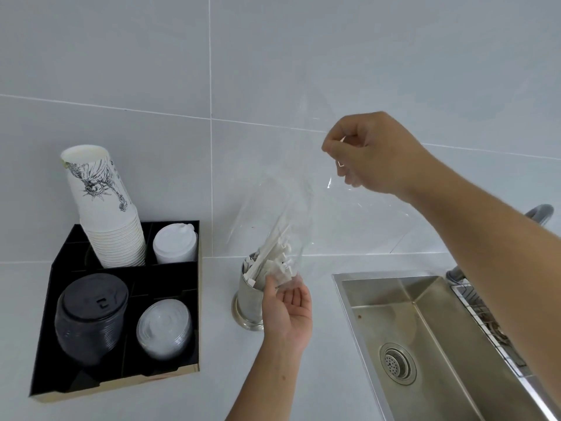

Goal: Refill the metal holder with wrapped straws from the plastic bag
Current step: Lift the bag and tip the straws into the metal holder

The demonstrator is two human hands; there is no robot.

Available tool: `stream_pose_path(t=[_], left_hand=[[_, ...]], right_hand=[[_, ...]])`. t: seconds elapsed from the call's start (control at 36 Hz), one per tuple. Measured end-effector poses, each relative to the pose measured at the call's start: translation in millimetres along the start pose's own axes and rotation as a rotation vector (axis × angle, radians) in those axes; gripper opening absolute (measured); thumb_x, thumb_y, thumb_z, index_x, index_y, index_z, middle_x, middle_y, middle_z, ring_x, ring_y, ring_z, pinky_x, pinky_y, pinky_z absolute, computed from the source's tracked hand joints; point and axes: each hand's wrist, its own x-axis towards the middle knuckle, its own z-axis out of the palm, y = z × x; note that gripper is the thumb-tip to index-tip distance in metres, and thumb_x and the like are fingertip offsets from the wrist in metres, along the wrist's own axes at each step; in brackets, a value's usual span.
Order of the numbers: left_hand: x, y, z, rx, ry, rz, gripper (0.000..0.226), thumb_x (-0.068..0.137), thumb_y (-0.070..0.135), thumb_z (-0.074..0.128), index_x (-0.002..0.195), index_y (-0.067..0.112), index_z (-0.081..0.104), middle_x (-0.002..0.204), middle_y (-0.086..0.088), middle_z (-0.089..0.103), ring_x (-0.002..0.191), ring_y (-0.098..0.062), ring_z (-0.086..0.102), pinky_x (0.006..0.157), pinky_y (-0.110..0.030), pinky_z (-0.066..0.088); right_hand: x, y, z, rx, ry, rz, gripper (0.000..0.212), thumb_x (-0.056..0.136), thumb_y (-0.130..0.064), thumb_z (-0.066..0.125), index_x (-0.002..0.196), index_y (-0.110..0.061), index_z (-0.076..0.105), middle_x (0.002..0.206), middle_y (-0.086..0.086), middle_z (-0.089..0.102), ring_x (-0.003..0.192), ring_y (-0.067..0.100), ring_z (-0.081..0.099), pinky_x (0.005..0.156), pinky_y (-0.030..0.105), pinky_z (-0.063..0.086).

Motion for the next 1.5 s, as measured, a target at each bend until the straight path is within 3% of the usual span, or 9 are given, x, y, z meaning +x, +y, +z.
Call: stream_pose_path(t=[0.28, 0.53, 0.69, 0.83, 0.97, 1.06, 1.22, 1.39, 1.5], left_hand=[[-0.5, 0.5, 7.6, -0.018, -0.001, -0.01, 0.016, 0.091, 0.013, 0.065, 0.102, 0.001, 0.068, 0.092, -0.008, 0.073, 0.061, -0.01, 0.071, 0.052, -0.019, 0.056], [-1.9, -4.3, 12.2, -0.015, 0.011, 0.002, 0.011, 0.092, 0.013, 0.065, 0.092, 0.004, 0.07, 0.079, -0.005, 0.077, 0.064, -0.01, 0.072, 0.053, -0.02, 0.057], [-4.1, -6.2, 16.1, 0.007, 0.018, 0.017, 0.015, 0.091, 0.016, 0.066, 0.101, 0.005, 0.069, 0.083, -0.005, 0.078, 0.069, -0.011, 0.074, 0.055, -0.021, 0.058], [-5.3, -7.0, 17.4, 0.04, 0.065, 0.016, 0.024, 0.093, 0.018, 0.062, 0.109, 0.001, 0.065, 0.089, -0.007, 0.076, 0.078, -0.013, 0.073, 0.055, -0.023, 0.059], [-4.3, -5.8, 19.2, 0.084, 0.102, 0.021, 0.034, 0.094, 0.021, 0.062, 0.119, -0.002, 0.06, 0.094, -0.011, 0.074, 0.079, -0.016, 0.071, 0.054, -0.024, 0.06], [-3.5, -5.8, 19.2, 0.106, 0.127, 0.024, 0.035, 0.094, 0.021, 0.062, 0.119, -0.003, 0.06, 0.09, -0.012, 0.074, 0.076, -0.017, 0.071, 0.055, -0.025, 0.06], [-3.7, -6.0, 19.2, 0.169, 0.151, 0.009, 0.025, 0.097, 0.017, 0.059, 0.112, -0.002, 0.063, 0.09, -0.014, 0.075, 0.075, -0.019, 0.072, 0.055, -0.026, 0.06], [-6.3, -3.4, 20.7, 0.203, 0.154, 0.011, 0.026, 0.099, 0.019, 0.054, 0.104, -0.005, 0.062, 0.077, -0.013, 0.076, 0.064, -0.018, 0.074, 0.053, -0.026, 0.059], [-5.7, -2.0, 21.1, 0.23, 0.174, 0.018, 0.025, 0.1, 0.016, 0.052, 0.107, -0.006, 0.062, 0.077, -0.013, 0.076, 0.064, -0.018, 0.074, 0.054, -0.025, 0.059]], right_hand=[[-10.2, 0.2, -1.8, 0.095, -0.057, -0.012, 0.012, 0.089, -0.028, 0.059, 0.083, -0.024, 0.069, 0.06, -0.003, 0.069, 0.053, 0.015, 0.065, 0.06, 0.039, 0.06], [-36.3, 39.7, -14.1, 0.608, 0.077, 0.115, 0.035, 0.095, -0.046, 0.046, 0.106, -0.024, 0.071, 0.084, 0.008, 0.075, 0.071, 0.026, 0.071, 0.062, 0.037, 0.059], [-47.1, 82.7, 22.0, 0.51, 0.083, 0.25, 0.018, 0.098, -0.022, 0.055, 0.101, -0.031, 0.07, 0.085, -0.004, 0.075, 0.071, 0.016, 0.07, 0.06, 0.032, 0.058], [-42.4, 104.3, 63.1, 0.423, -0.043, 0.304, 0.019, 0.093, -0.026, 0.061, 0.106, -0.039, 0.066, 0.104, -0.006, 0.071, 0.09, 0.015, 0.069, 0.069, 0.028, 0.058], [-28.3, 103.9, 86.6, 0.448, -0.161, 0.366, 0.04, 0.089, -0.032, 0.063, 0.129, -0.028, 0.06, 0.106, -0.01, 0.065, 0.102, 0.028, 0.065, 0.083, 0.036, 0.057], [-16.9, 98.2, 94.9, 0.544, -0.218, 0.416, 0.074, 0.065, -0.048, 0.061, 0.134, -0.02, 0.056, 0.106, -0.004, 0.063, 0.1, 0.026, 0.061, 0.082, 0.035, 0.051], [7.6, 94.9, 115.2, 0.532, -0.267, 0.462, 0.071, 0.071, -0.039, 0.062, 0.138, -0.017, 0.051, 0.122, 0.001, 0.058, 0.11, 0.026, 0.058, 0.103, 0.05, 0.046], [22.2, 92.5, 135.5, 0.438, -0.384, 0.47, 0.062, 0.071, -0.033, 0.063, 0.133, -0.027, 0.058, 0.115, 0.0, 0.068, 0.094, 0.018, 0.063, 0.072, 0.027, 0.05], [30.5, 91.5, 143.8, 0.404, -0.414, 0.45, 0.043, 0.08, -0.022, 0.065, 0.123, -0.026, 0.064, 0.099, -0.005, 0.066, 0.082, 0.016, 0.059, 0.07, 0.027, 0.048]])
